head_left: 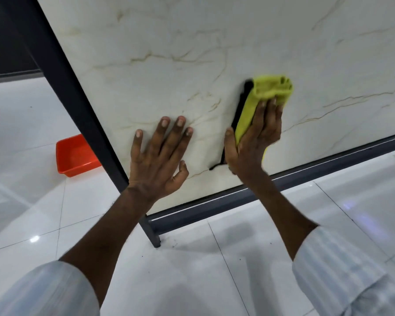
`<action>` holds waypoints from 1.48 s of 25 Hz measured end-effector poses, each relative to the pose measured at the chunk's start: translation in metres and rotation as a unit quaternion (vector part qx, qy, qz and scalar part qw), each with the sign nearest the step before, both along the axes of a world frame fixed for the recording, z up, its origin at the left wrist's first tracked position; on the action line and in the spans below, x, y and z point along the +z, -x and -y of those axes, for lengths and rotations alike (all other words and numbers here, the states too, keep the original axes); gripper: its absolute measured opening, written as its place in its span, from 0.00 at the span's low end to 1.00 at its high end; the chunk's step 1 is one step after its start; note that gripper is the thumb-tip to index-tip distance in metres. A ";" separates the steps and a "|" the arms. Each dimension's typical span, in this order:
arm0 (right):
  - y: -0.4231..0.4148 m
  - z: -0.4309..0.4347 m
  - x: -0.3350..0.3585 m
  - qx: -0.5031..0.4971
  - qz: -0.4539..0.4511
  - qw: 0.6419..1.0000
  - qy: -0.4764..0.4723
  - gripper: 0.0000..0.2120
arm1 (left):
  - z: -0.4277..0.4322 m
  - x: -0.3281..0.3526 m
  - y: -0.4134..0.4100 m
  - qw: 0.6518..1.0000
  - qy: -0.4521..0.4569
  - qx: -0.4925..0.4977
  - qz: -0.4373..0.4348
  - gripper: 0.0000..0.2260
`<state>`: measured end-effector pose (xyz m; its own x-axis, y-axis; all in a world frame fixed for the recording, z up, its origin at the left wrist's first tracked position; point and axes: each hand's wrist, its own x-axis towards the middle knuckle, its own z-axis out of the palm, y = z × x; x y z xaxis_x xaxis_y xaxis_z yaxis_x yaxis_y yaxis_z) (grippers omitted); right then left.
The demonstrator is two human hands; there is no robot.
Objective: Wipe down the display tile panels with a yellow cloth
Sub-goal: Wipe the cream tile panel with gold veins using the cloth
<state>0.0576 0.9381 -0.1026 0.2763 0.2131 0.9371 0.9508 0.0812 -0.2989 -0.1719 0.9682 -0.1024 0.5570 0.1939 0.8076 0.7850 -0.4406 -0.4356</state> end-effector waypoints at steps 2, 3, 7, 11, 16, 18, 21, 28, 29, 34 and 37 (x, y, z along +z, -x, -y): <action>-0.004 0.004 -0.068 0.002 0.024 0.999 0.044 0.40 | -0.004 -0.001 -0.001 1.000 -0.011 0.000 0.002 0.35; -0.006 0.009 -0.103 -0.002 0.040 0.997 0.071 0.40 | -0.006 -0.002 -0.002 1.000 -0.013 -0.003 0.006 0.35; -0.001 0.022 -0.184 0.012 0.033 0.992 0.119 0.43 | -0.008 -0.008 -0.001 0.999 -0.047 -0.003 0.021 0.34; 0.009 0.004 -0.078 0.068 0.027 0.997 0.032 0.43 | -0.003 0.000 0.001 1.000 -0.021 0.005 0.008 0.35; 0.020 -0.013 0.016 0.032 0.052 0.997 -0.039 0.33 | -0.003 -0.001 -0.001 0.999 -0.030 0.027 0.002 0.38; 0.027 -0.012 -0.038 0.014 0.054 0.998 -0.024 0.35 | -0.004 -0.002 -0.001 0.999 -0.033 0.012 0.011 0.38; 0.052 0.003 -0.138 0.028 -0.002 0.998 0.052 0.31 | -0.005 -0.006 0.000 1.000 -0.016 -0.011 0.016 0.38; 0.049 0.009 -0.117 0.087 0.026 0.994 0.057 0.39 | -0.005 -0.004 0.000 0.999 -0.031 0.013 0.011 0.36; 0.044 0.006 -0.076 0.081 0.032 0.996 0.032 0.41 | -0.002 -0.002 -0.001 1.000 -0.023 0.011 0.012 0.36; 0.030 -0.013 0.099 0.039 0.024 0.998 -0.032 0.45 | 0.014 0.009 0.007 0.999 0.045 -0.010 0.006 0.35; 0.029 -0.013 0.064 -0.012 0.067 0.998 -0.012 0.38 | 0.039 0.058 0.003 0.993 0.082 -0.076 0.025 0.31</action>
